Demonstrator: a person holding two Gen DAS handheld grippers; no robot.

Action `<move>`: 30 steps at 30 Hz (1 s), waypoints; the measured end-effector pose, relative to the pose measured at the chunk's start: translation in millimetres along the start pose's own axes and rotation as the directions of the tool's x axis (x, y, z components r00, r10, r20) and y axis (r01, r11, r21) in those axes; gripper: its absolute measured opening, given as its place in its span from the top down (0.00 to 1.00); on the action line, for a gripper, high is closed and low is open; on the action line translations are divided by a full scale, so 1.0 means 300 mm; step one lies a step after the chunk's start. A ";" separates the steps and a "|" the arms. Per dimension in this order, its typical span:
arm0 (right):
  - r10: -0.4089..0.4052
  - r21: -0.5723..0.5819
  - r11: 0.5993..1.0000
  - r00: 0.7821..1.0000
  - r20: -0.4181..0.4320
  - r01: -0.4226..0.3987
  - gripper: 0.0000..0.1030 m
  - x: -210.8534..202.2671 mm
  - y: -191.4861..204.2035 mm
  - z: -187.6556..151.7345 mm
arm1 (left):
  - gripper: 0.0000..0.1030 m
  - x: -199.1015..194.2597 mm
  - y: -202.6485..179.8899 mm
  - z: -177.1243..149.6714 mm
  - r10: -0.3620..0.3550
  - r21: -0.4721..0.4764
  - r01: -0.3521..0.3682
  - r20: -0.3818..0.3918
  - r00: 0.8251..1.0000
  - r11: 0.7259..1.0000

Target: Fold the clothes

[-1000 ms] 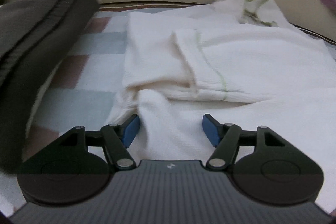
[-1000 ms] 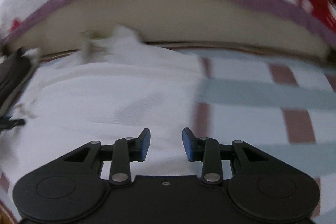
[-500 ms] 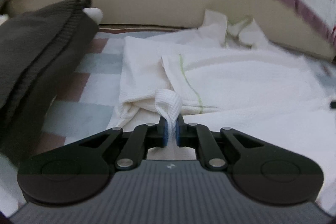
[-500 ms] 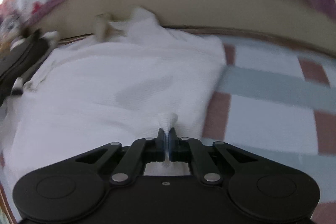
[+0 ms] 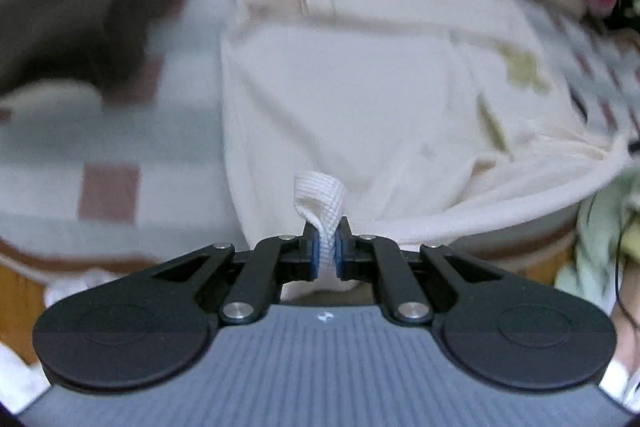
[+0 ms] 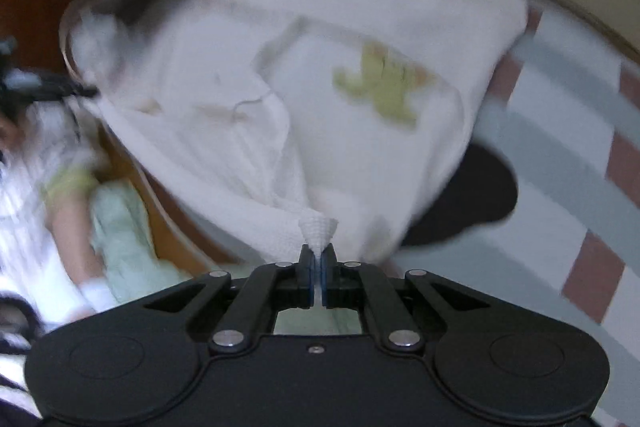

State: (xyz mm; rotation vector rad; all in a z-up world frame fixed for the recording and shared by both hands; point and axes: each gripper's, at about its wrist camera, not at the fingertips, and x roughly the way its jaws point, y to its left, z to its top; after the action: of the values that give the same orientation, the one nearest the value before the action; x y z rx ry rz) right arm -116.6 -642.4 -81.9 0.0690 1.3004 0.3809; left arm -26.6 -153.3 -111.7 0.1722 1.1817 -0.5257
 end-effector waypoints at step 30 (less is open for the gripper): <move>0.454 -0.166 0.887 0.879 0.142 -0.431 0.92 0.430 0.112 0.323 | 0.94 0.364 -0.244 0.201 -0.279 0.244 0.291 -0.082 0.957 0.925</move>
State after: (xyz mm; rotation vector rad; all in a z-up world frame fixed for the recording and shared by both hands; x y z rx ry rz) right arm -5.0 -554.9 -166.0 0.2901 1.0716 0.8354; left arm 18.9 -273.6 -177.8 0.2336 1.1889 -0.9361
